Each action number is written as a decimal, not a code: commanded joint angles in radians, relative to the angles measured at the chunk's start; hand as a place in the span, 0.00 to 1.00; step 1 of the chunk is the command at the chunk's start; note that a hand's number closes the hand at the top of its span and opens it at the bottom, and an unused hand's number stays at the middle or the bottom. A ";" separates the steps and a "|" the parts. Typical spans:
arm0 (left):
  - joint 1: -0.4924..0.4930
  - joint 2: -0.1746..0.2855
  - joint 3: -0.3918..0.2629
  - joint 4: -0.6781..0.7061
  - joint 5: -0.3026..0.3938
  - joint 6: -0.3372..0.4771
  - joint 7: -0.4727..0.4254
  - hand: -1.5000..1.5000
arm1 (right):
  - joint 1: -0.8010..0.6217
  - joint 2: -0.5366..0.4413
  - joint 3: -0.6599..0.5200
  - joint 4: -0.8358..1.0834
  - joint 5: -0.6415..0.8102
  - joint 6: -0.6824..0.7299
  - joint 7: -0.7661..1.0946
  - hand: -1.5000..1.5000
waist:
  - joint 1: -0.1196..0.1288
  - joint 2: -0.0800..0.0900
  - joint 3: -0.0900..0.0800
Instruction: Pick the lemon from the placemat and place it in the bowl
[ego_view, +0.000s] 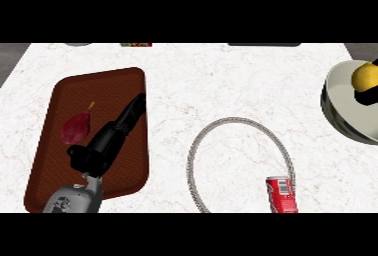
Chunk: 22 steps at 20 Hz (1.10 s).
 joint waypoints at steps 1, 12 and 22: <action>0.011 -0.008 -0.014 0.017 -0.022 0.004 -0.030 0.50 | -0.050 -0.010 -0.093 0.146 -0.142 0.126 -0.076 0.00 | 0.003 0.002 0.000; 0.017 -0.023 -0.009 0.009 -0.025 0.000 -0.013 0.50 | -0.150 -0.068 -0.224 0.352 -0.201 -0.087 -0.368 0.00 | -0.008 -0.002 0.000; 0.091 0.011 0.013 -0.071 -0.002 -0.024 0.006 0.50 | -0.042 -0.165 -0.476 0.328 -0.440 -0.105 -0.403 0.00 | -0.023 -0.011 -0.001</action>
